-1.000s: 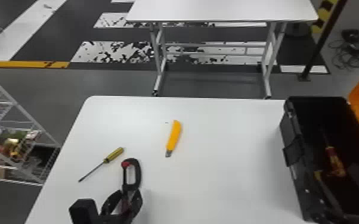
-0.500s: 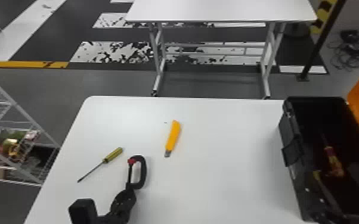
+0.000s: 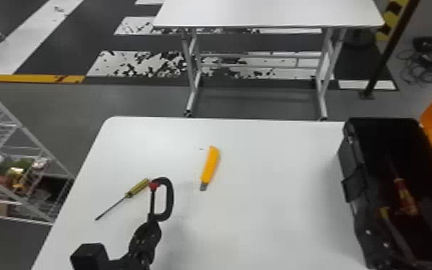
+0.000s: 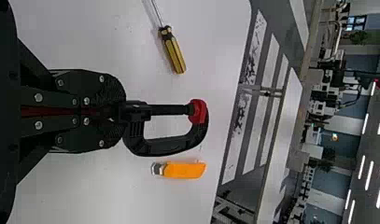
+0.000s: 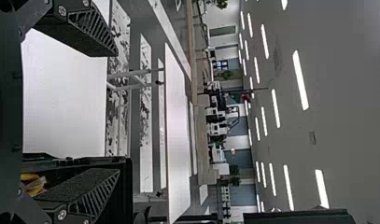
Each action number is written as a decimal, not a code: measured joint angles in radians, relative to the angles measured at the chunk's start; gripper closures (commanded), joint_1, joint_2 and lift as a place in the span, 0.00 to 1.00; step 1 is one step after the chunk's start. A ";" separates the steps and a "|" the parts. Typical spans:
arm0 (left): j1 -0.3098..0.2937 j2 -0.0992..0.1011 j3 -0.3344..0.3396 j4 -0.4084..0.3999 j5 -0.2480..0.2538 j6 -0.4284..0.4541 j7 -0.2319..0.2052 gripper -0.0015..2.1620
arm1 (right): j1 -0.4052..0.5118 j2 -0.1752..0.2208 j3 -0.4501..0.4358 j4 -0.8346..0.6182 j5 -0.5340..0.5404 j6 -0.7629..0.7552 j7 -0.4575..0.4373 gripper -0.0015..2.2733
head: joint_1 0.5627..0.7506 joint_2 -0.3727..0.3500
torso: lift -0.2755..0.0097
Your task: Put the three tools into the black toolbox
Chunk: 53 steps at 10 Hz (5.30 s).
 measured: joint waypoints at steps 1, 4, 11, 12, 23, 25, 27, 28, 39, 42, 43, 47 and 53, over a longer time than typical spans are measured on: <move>0.024 0.002 0.000 -0.054 -0.002 0.002 -0.001 0.85 | -0.002 0.000 0.007 -0.005 0.000 0.019 0.020 0.05 | 0.70 0.67 | 0.79; 0.079 0.014 -0.027 -0.192 -0.044 0.017 -0.043 0.85 | -0.031 0.000 0.007 -0.065 -0.065 0.254 0.132 0.05 | 0.70 0.67 | 0.79; 0.087 0.087 -0.231 -0.243 -0.193 0.023 -0.023 0.85 | -0.237 0.009 -0.066 -0.206 -0.255 1.120 0.338 0.05 | 0.70 0.60 | 0.79; 0.082 0.095 -0.264 -0.238 -0.212 0.023 -0.017 0.85 | -0.256 0.013 -0.070 -0.206 -0.282 1.174 0.353 0.05 | 0.70 0.59 | 0.79; 0.054 0.180 -0.495 -0.246 -0.320 0.023 0.084 0.85 | -0.335 0.045 0.012 -0.163 -0.265 1.190 0.354 0.05 | 0.70 0.45 | 0.79; 0.049 0.186 -0.509 -0.247 -0.327 0.033 0.088 0.85 | -0.342 0.045 0.022 -0.156 -0.261 1.186 0.352 0.12 | 0.70 0.44 | 0.79; 0.040 0.189 -0.520 -0.244 -0.328 0.050 0.090 0.85 | -0.346 0.046 0.025 -0.152 -0.259 1.184 0.352 0.71 | 0.70 0.43 | 0.79; 0.033 0.189 -0.525 -0.242 -0.328 0.057 0.091 0.85 | -0.347 0.045 0.023 -0.152 -0.256 1.186 0.349 0.89 | 0.70 0.42 | 0.79; 0.007 0.199 -0.536 -0.237 -0.305 0.093 0.172 0.02 | -0.297 0.045 -0.016 -0.271 -0.256 1.186 0.272 0.99 | 0.70 0.39 | 0.79; 0.017 0.202 -0.473 -0.247 -0.268 0.094 0.202 0.02 | -0.267 0.039 -0.138 -0.383 -0.288 1.173 0.194 0.99 | 0.70 0.34 | 0.79; 0.019 0.200 -0.442 -0.239 -0.249 0.093 0.202 0.02 | -0.262 0.034 -0.212 -0.394 -0.332 1.164 0.185 0.98 | 0.70 0.30 | 0.79; 0.034 0.174 -0.296 -0.145 -0.191 -0.029 0.153 0.02 | -0.251 0.028 -0.441 -0.353 -0.374 1.086 0.217 0.98 | 0.70 0.22 | 0.79; 0.095 0.157 -0.208 -0.179 -0.151 -0.056 0.113 0.02 | -0.246 0.031 -0.627 -0.245 -0.413 0.987 0.276 0.98 | 0.70 0.06 | 0.79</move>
